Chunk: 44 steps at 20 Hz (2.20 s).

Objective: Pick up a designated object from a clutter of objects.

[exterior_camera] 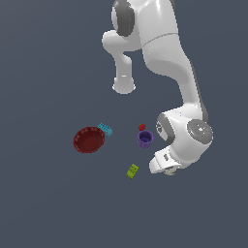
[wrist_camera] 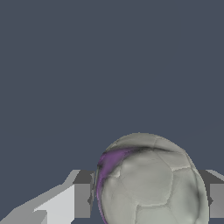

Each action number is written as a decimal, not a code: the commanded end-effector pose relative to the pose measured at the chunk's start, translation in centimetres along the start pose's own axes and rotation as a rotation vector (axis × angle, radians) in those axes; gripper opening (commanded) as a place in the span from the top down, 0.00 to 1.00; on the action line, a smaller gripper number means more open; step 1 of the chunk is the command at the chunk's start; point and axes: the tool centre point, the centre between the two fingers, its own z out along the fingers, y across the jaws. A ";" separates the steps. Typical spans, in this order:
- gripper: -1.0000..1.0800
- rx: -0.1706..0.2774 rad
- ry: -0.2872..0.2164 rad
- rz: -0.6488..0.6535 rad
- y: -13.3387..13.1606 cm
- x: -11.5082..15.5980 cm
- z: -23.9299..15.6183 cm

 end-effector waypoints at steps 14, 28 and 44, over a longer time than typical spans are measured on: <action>1.00 -0.002 0.002 0.001 5.6 -7.0 -7.0; 1.00 0.000 0.003 0.001 12.6 -15.6 -15.7; 1.00 0.005 0.005 0.001 21.2 -26.0 -26.7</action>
